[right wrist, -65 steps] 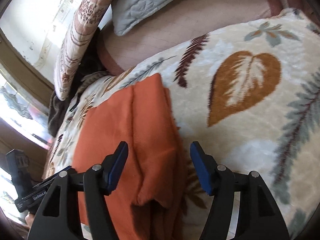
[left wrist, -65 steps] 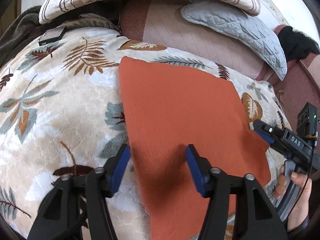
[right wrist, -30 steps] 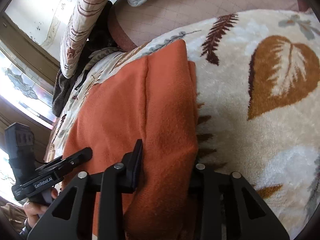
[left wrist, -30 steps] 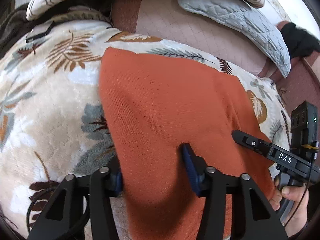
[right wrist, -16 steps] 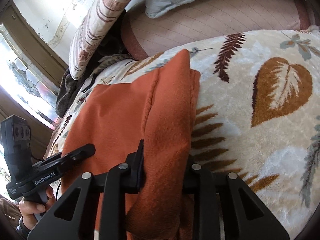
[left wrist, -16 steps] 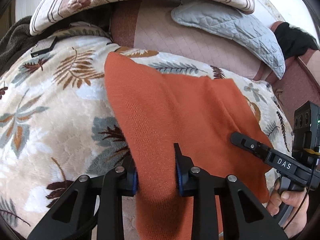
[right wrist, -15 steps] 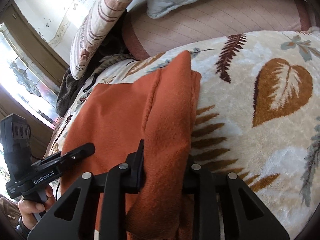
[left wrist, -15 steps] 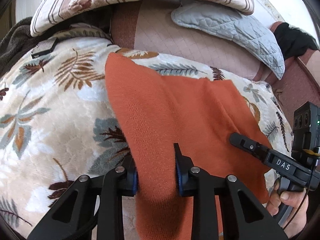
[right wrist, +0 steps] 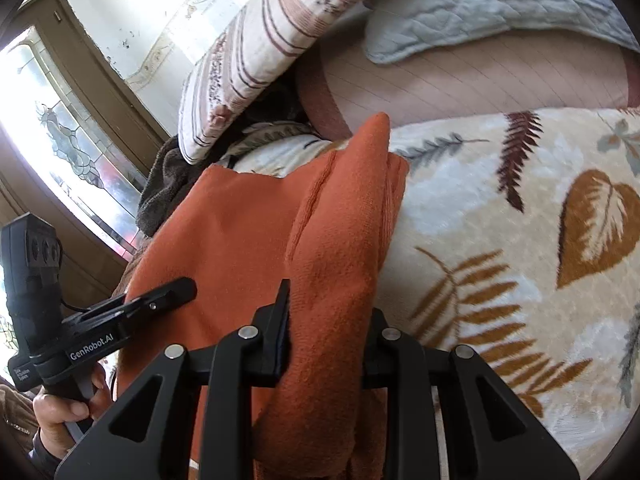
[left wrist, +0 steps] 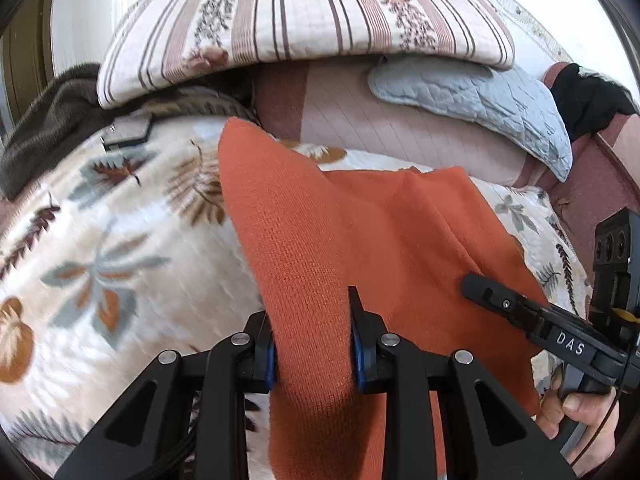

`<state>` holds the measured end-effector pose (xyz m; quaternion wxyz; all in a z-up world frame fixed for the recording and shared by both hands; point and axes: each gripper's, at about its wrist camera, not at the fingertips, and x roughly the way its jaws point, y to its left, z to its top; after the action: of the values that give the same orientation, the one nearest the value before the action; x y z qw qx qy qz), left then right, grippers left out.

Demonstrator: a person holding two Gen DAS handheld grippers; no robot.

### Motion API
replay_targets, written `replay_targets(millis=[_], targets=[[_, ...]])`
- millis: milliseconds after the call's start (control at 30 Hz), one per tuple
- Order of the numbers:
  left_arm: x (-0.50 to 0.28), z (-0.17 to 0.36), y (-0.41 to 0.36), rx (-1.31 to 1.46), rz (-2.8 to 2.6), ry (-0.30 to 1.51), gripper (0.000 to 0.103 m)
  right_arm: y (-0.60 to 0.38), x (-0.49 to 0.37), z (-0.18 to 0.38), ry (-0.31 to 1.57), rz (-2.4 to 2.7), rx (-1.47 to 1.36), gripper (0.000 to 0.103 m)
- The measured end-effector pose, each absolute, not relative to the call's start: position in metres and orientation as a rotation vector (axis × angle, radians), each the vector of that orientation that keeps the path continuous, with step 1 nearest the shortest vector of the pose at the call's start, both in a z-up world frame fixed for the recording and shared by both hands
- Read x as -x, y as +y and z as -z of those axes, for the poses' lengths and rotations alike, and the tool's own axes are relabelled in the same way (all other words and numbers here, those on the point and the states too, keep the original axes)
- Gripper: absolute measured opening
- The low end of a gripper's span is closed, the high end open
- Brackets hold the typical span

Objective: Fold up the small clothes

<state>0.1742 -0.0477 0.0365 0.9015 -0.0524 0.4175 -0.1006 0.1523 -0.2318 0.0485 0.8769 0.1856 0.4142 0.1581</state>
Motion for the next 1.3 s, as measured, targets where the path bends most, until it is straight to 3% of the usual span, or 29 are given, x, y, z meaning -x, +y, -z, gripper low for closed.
replay_targets(millis=[267,700,833,1300], targets=[[-0.206,-0.043,-0.018,0.118,0.19,0.86,0.027,-0.204,-0.176,-0.054,0.82,-0.297,-0.381,0.027],[-0.243,0.043,0.01,0.191,0.148,0.947,0.03,-0.2,-0.203,0.015,0.917,-0.253,-0.358,0.027],[-0.239,0.043,0.007,0.171,0.134,0.931,0.035,-0.204,-0.205,0.024,0.939,-0.24,-0.37,0.034],[-0.167,-0.003,0.011,0.164,0.129,0.859,0.039,-0.192,-0.153,-0.04,0.915,-0.256,-0.194,0.037]])
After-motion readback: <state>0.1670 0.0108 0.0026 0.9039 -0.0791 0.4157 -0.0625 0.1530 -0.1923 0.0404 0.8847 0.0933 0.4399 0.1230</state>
